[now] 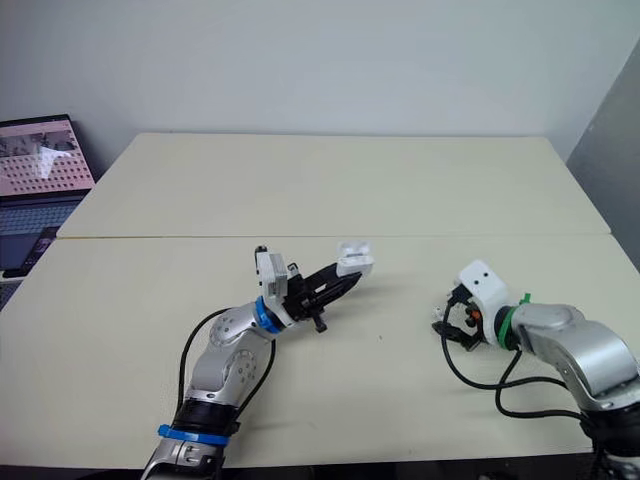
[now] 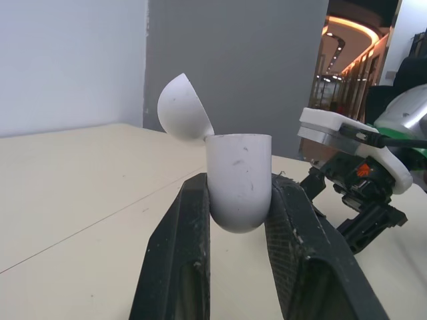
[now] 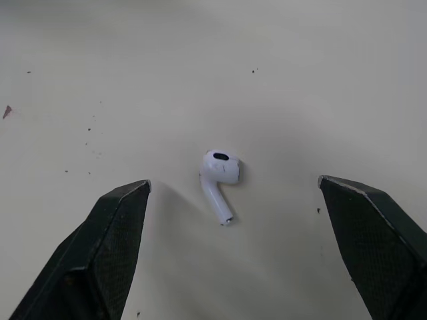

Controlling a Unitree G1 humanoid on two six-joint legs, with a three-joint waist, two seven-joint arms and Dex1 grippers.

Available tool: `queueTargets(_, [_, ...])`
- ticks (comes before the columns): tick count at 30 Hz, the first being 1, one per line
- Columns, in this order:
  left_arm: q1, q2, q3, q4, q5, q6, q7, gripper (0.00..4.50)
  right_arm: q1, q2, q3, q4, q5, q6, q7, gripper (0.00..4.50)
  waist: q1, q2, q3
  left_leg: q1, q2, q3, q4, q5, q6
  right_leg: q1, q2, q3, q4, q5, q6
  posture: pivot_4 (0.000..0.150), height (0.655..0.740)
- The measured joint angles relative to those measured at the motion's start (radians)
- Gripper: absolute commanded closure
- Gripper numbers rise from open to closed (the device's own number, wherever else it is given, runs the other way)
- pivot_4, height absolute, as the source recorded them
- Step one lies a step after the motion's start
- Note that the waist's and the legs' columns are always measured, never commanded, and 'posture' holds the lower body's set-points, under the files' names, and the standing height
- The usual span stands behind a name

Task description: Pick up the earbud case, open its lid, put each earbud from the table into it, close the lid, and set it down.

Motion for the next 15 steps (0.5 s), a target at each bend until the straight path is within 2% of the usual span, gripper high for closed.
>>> queueTargets(1, [0.0,0.0,-0.001,0.0,0.001,-0.007,0.001,3.73,-0.005,0.001,0.007,0.002,-0.001,0.007,0.003,0.28,0.0,0.0,0.0,0.0,0.0,0.0,0.0,0.0,0.0,0.0,0.0,0.0,0.0,0.0,0.0,0.15,0.74])
queueTargets(4, [0.0,0.003,-0.001,0.002,0.003,-0.016,0.003,3.73,-0.007,-0.001,0.04,0.007,-0.014,0.017,0.007,0.88,0.0,0.0,0.0,0.0,0.0,0.0,0.0,0.0,0.0,0.0,0.0,0.0,0.0,0.0,0.0,0.15,0.74])
queueTargets(11, [0.0,0.007,-0.002,0.015,0.004,-0.029,0.011,3.73,-0.007,0.01,0.042,0.008,-0.046,0.012,0.01,3.48,0.0,0.0,0.0,0.0,0.0,0.0,0.0,0.0,0.0,0.0,0.0,0.0,0.0,0.0,0.0,0.15,0.74])
queueTargets(15, [0.0,0.011,-0.003,0.03,0.004,-0.035,0.013,3.73,-0.007,0.027,0.042,0.013,-0.061,0.003,0.013,3.48,0.0,0.0,0.0,0.0,0.0,0.0,0.0,0.0,0.0,0.0,0.0,0.0,0.0,0.0,0.0,0.15,0.74])
